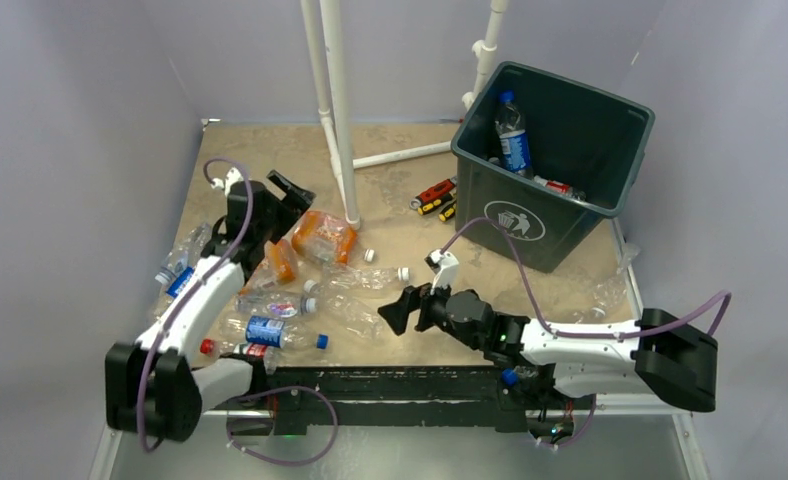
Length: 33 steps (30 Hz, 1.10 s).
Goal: Put the plastic bottles in the bin
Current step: Move the plastic bottle to the center of the board, then pick up the plastic bottle at the center of the board.
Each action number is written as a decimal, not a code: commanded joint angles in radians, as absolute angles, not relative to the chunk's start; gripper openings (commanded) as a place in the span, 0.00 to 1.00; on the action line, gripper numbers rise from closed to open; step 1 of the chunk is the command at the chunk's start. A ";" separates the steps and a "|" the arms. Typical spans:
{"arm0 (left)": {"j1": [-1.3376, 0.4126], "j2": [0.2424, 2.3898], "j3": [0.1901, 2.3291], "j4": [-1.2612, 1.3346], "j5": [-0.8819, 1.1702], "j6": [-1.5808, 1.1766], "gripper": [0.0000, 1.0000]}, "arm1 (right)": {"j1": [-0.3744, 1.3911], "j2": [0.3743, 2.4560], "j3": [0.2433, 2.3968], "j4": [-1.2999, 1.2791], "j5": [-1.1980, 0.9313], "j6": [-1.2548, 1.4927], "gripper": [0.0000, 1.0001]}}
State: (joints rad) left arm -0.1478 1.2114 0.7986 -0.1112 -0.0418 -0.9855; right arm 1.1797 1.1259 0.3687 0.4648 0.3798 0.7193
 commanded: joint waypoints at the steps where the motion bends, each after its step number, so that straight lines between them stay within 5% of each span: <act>1: -0.188 1.012 0.729 -0.220 -0.081 -1.000 0.86 | 1.187 1.150 0.372 0.583 0.170 0.570 0.99; 9: -0.189 0.699 0.712 -0.360 -0.114 -0.934 0.98 | 1.187 1.253 0.556 0.371 0.046 0.354 0.99; 21: -0.189 0.653 0.732 -0.419 -0.063 -0.862 0.99 | 1.189 1.542 0.801 0.140 0.038 0.221 0.93; 33: -0.189 0.630 0.709 -0.431 -0.033 -0.856 0.98 | 1.196 1.656 0.829 0.204 -0.048 0.209 0.78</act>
